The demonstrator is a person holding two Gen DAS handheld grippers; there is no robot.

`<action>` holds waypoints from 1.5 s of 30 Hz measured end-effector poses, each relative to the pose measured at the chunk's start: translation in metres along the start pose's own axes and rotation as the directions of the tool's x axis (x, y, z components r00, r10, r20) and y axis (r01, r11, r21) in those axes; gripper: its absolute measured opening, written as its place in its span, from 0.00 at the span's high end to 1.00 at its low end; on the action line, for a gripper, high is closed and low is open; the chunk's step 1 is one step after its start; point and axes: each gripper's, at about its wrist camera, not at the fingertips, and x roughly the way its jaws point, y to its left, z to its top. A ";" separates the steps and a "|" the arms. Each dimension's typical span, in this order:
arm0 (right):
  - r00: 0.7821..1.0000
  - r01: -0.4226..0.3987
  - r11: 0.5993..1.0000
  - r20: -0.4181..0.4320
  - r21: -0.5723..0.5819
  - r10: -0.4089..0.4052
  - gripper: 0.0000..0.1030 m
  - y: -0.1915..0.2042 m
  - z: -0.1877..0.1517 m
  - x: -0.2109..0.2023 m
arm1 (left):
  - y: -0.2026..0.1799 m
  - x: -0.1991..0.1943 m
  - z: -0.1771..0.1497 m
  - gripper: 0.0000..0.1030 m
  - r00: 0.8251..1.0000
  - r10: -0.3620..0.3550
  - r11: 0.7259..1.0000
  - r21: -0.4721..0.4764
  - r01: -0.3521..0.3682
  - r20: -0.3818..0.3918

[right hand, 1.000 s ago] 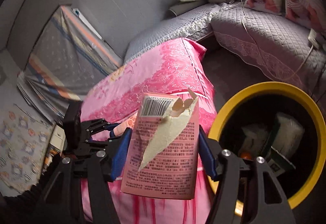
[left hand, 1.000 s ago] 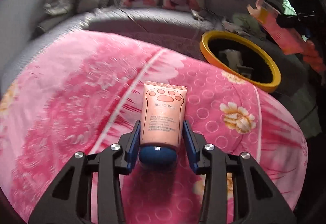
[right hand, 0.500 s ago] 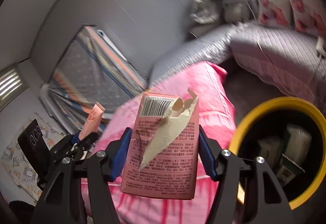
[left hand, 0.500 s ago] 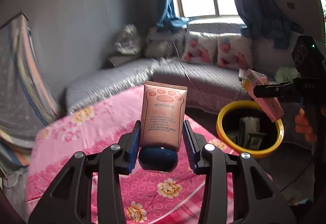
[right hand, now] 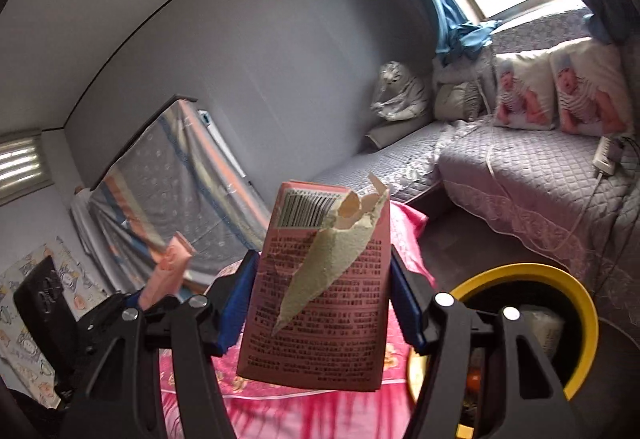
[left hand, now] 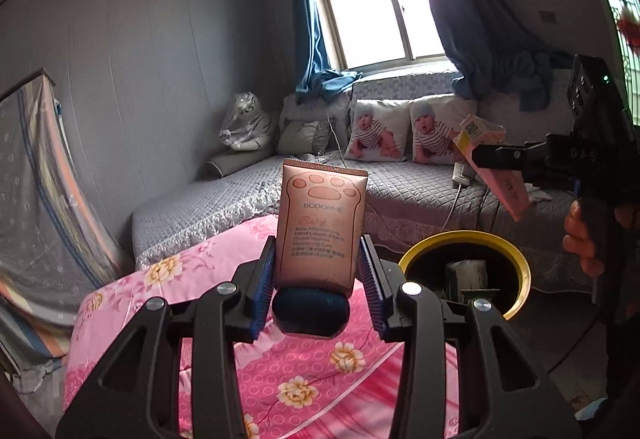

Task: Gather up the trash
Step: 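Carry the pink box with the right tool into the bin while the left tool drops the cream tube there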

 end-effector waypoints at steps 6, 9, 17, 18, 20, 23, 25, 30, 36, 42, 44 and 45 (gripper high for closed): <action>0.998 0.068 0.996 -0.012 0.060 -0.068 0.43 -0.041 -0.006 0.002 | -0.024 0.010 0.010 0.63 1.000 -0.013 1.000 0.024 0.013 -0.003; 0.996 0.091 0.992 -0.016 0.091 -0.090 0.43 -0.060 -0.010 0.002 | -0.033 0.018 0.014 0.63 1.000 -0.019 0.999 0.038 0.019 -0.006; 0.988 0.156 0.975 -0.047 0.157 -0.150 0.43 -0.101 -0.024 0.002 | -0.059 0.035 0.021 0.63 0.999 -0.049 0.997 0.061 0.049 0.002; 0.987 0.158 0.973 -0.051 0.167 -0.151 0.43 -0.107 -0.025 0.002 | -0.063 0.038 0.023 0.63 0.999 -0.054 0.997 0.060 0.053 0.006; 0.986 0.165 0.971 -0.055 0.175 -0.158 0.43 -0.114 -0.028 0.001 | -0.068 0.041 0.024 0.63 0.998 -0.061 0.996 0.060 0.060 0.010; 0.983 0.180 0.967 -0.058 0.179 -0.173 0.43 -0.123 -0.031 0.000 | -0.075 0.050 0.027 0.63 0.997 -0.077 0.996 0.054 0.076 0.007; 0.982 0.186 0.965 -0.058 0.184 -0.178 0.43 -0.128 -0.033 -0.002 | -0.080 0.056 0.028 0.63 0.996 -0.086 0.995 0.048 0.086 0.002; 0.978 0.206 0.959 -0.065 0.193 -0.197 0.43 -0.138 -0.036 -0.002 | -0.085 0.070 0.031 0.63 0.996 -0.088 0.996 0.032 0.088 -0.001; 0.976 0.218 0.953 -0.077 0.211 -0.206 0.43 -0.146 -0.041 0.000 | -0.085 0.082 0.035 0.63 0.995 -0.096 0.995 0.004 0.096 -0.004; 0.975 0.220 0.952 -0.080 0.212 -0.207 0.43 -0.145 -0.042 0.000 | -0.090 0.088 0.034 0.63 0.994 -0.107 0.994 -0.001 0.107 -0.013; 0.975 0.221 0.952 -0.081 0.211 -0.208 0.43 -0.146 -0.043 0.000 | -0.091 0.091 0.034 0.63 0.994 -0.110 0.994 -0.002 0.110 -0.015; 0.974 0.224 0.952 -0.081 0.211 -0.211 0.43 -0.146 -0.042 0.000 | -0.090 0.092 0.034 0.63 0.994 -0.110 0.994 -0.001 0.110 -0.015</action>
